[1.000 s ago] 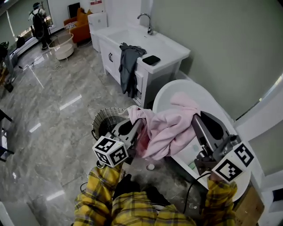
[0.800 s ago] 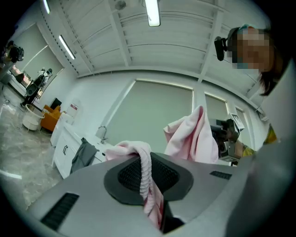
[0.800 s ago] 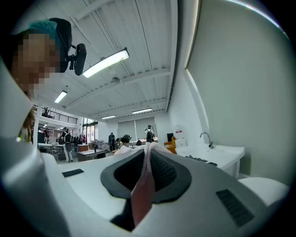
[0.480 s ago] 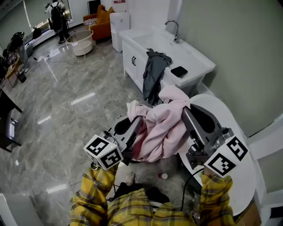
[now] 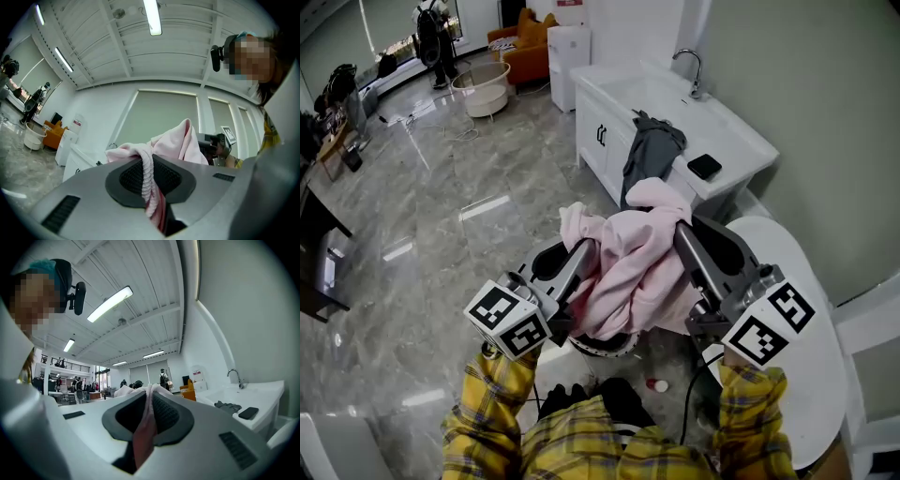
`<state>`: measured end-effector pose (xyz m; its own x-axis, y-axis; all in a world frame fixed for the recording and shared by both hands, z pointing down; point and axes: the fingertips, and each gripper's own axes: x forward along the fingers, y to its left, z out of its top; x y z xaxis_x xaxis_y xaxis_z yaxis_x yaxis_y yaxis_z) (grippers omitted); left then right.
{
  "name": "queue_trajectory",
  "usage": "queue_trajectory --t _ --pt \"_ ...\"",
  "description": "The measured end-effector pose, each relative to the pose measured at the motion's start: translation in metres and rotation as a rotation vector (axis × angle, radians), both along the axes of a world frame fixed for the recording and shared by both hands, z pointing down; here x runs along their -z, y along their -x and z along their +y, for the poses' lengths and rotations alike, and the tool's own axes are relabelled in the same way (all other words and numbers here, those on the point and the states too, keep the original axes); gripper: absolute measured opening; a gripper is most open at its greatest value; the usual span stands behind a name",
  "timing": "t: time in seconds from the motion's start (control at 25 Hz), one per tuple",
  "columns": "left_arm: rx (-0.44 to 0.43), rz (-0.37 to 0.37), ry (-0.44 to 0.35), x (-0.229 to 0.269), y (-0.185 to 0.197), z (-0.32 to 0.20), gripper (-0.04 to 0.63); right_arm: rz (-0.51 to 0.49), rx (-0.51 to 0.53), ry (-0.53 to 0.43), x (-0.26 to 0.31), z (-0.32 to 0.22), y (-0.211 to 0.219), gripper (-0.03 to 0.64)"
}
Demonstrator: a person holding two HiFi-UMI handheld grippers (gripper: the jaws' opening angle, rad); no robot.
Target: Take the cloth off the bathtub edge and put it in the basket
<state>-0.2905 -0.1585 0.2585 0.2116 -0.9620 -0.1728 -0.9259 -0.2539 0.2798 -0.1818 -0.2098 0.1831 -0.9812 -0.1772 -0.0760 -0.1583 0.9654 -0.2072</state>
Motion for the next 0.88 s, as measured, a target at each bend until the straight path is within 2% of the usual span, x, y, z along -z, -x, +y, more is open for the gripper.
queue_trajectory --t 0.12,0.48,0.64,0.88 --pt "0.004 -0.022 0.017 -0.008 0.012 -0.006 0.046 0.004 0.0 0.02 -0.011 -0.011 0.014 0.058" --pt "0.041 -0.022 0.037 -0.025 0.055 -0.012 0.046 0.042 0.009 0.106 -0.059 -0.029 0.055 0.058" --pt "0.023 -0.025 0.044 -0.027 0.064 -0.017 0.046 0.069 0.007 0.129 -0.072 -0.033 0.069 0.058" --pt "-0.02 0.001 0.137 -0.073 0.059 -0.027 0.046 0.144 -0.022 0.177 -0.116 -0.039 0.073 0.058"
